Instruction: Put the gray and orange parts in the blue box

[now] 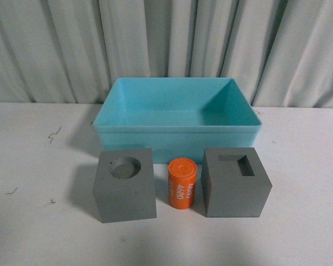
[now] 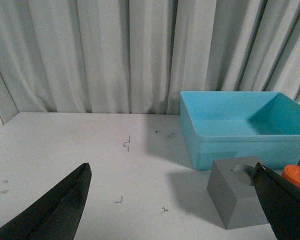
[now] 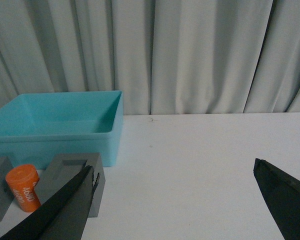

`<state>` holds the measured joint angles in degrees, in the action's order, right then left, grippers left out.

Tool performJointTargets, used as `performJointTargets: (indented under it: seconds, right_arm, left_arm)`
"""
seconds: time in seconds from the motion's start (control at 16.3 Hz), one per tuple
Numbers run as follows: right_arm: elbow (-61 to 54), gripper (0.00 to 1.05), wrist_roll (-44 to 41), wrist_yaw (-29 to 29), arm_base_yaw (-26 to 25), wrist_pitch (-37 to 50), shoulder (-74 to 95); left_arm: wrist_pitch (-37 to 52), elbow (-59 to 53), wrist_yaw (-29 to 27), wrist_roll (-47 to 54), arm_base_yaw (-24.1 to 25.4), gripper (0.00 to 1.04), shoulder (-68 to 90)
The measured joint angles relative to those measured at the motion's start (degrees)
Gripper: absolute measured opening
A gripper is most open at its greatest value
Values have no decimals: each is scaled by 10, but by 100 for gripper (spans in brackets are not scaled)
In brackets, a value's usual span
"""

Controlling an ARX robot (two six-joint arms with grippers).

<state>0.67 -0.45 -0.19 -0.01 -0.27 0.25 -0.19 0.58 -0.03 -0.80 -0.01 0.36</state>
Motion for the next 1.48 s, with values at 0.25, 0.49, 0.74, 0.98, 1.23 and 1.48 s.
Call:
performJointTargets:
  seconds: [0.25, 0.49, 0.74, 0.98, 1.23, 1.48]
  right_arm:
    - [0, 98, 0, 0, 0, 0, 0]
    - [0, 98, 0, 0, 0, 0, 0]
    - [0, 98, 0, 0, 0, 0, 0]
    - [0, 98, 0, 0, 0, 0, 0]
    - [0, 98, 0, 0, 0, 0, 0]
    - [0, 98, 0, 0, 0, 0, 0]
  left_arm:
    - [0, 0, 0, 0, 0, 98, 0]
    - [0, 0, 0, 0, 0, 98, 0]
    - [0, 0, 0, 0, 0, 98, 0]
    - [0, 0, 0, 0, 0, 98, 0]
    - [0, 0, 0, 0, 0, 98, 0]
    - [0, 0, 0, 0, 0, 98, 0]
